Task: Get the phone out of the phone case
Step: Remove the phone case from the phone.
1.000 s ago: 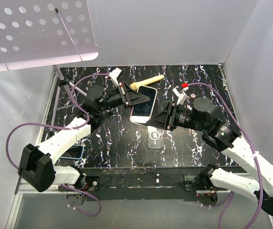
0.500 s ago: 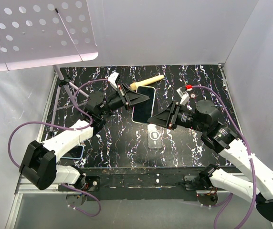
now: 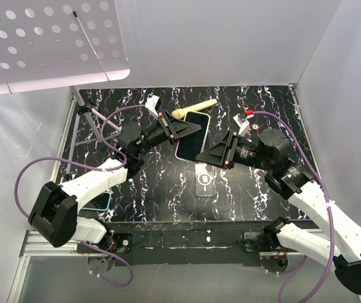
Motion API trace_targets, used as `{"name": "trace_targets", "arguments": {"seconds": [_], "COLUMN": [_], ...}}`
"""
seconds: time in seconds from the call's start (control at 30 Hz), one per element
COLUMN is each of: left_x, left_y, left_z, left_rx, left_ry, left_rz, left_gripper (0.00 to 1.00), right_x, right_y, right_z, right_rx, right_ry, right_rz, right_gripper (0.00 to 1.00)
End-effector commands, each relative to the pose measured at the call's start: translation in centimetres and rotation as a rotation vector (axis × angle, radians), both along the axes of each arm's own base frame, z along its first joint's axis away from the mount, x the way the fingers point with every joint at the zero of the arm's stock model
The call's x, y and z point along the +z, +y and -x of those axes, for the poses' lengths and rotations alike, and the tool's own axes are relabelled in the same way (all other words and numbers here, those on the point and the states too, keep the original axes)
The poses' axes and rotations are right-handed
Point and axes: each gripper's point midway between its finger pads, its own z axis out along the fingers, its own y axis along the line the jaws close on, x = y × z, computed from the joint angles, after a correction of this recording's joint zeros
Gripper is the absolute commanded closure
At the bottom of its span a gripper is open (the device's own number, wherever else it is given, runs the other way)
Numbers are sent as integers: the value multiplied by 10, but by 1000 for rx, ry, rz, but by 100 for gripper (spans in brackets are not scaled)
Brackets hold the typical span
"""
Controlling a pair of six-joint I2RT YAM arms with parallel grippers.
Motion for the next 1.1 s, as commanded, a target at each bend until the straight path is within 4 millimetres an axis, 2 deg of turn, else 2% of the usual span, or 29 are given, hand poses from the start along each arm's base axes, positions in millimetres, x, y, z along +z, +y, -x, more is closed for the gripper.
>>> {"name": "trace_targets", "arguments": {"seconds": [0.0,0.07,0.13,0.23,0.37,0.5,0.6,0.73,0.83,0.9,1.0,1.03,1.07], "left_x": [77,83,88,90,100,102,97,83,77,71,51,46,39], "left_y": [-4,-2,-1,0,2,-1,-4,-16,-24,-30,-36,-36,-35], "left_z": [72,71,72,71,71,71,73,79,88,94,97,97,97], "left_rx": [-172,-147,-139,-137,-150,-154,-159,-184,-206,-217,-217,-215,-206], "left_ry": [-142,-167,-178,-164,-157,-157,-150,-129,-153,-193,-240,-250,-255], "left_rz": [194,194,201,235,274,262,252,237,197,132,10,-15,-38], "left_gripper": [100,100,100,100,100,100,100,100,100,100,100,93,80], "right_x": [-8,-20,-22,-30,-48,-59,-45,-10,9,14,22,21,23], "right_y": [-4,-12,-14,-12,-21,-27,-18,-7,-8,-11,-13,-14,-15], "right_z": [-35,-38,-39,-41,-46,-50,-48,-47,-49,-50,-50,-49,-48], "right_rx": [-164,-218,-225,-217,-256,-282,-244,-182,-160,-154,-126,-114,-103], "right_ry": [-24,-4,-12,-4,4,-16,-41,-53,-62,-59,-56,-45,-45], "right_rz": [21,50,48,87,184,242,162,39,-35,-71,-141,-156,-168], "right_gripper": [60,57,56,56,56,56,55,55,59,65,80,88,94]}}
